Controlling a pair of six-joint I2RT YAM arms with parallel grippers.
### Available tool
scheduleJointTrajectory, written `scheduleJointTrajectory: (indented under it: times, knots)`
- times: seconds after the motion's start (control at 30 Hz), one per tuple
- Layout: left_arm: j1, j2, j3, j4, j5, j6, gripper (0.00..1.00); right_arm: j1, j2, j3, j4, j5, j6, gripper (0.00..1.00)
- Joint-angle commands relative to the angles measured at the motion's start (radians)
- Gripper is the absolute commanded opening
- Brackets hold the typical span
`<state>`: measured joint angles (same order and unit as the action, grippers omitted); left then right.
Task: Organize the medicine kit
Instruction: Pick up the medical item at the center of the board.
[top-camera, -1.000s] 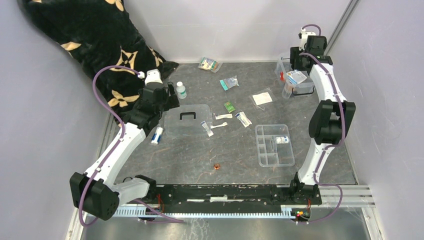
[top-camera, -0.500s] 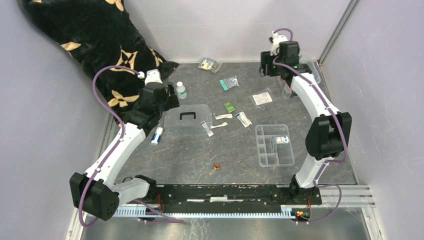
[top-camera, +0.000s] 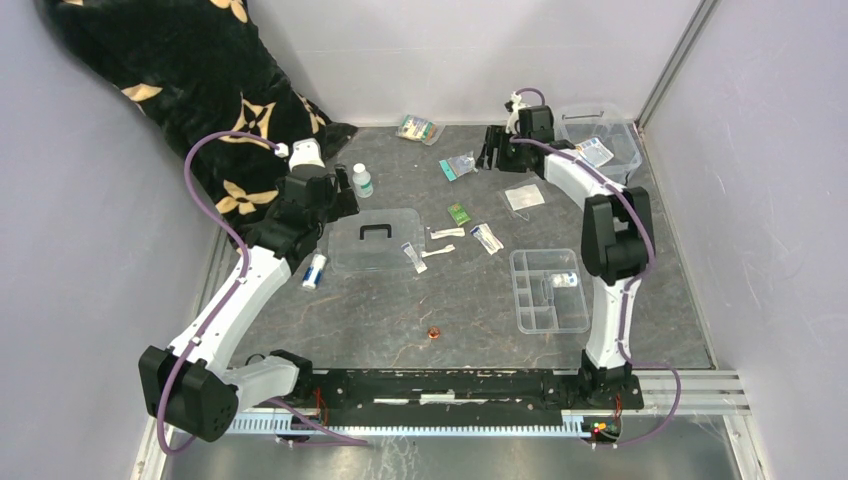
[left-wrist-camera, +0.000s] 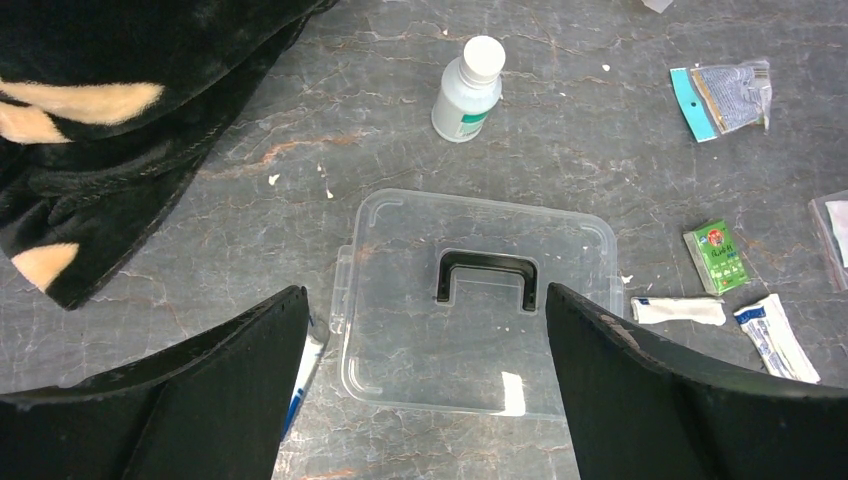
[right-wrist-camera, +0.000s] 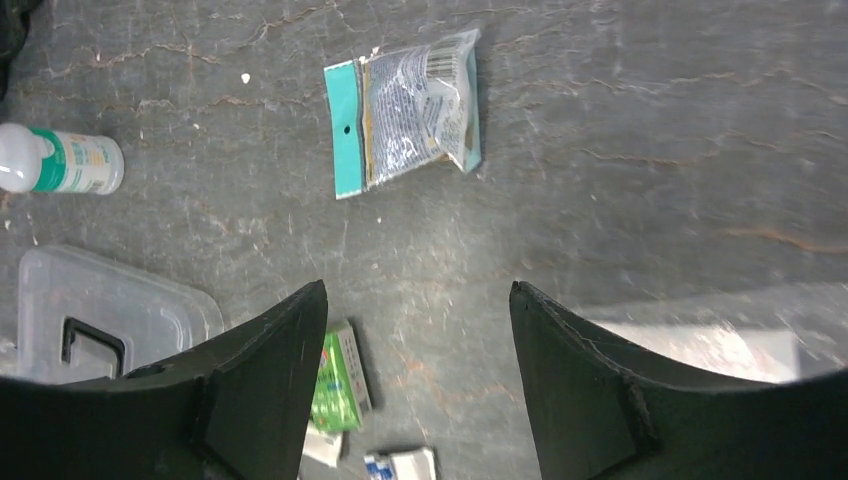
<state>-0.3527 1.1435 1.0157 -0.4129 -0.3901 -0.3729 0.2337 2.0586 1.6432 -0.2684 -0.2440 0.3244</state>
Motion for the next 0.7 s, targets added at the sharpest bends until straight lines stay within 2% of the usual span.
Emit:
scheduleJointTrajectory:
  times: [0.0,0.13,0.23,0.67]
  knots:
    - [0.006,-0.018,0.009,0.021,-0.013,0.049,0.94,0.010,0.117,0.163,0.084,-0.060,0.094,0.73]
    - [0.007,-0.012,0.011,0.021,-0.003,0.048,0.94,0.009,0.263,0.343,0.052,-0.112,0.130,0.73]
    - [0.008,-0.006,0.013,0.020,-0.001,0.048,0.94,0.010,0.338,0.406,0.064,-0.138,0.160,0.71]
    - [0.026,0.007,0.018,0.022,0.027,0.045,0.94,0.008,0.422,0.446,0.081,-0.065,0.162,0.72]
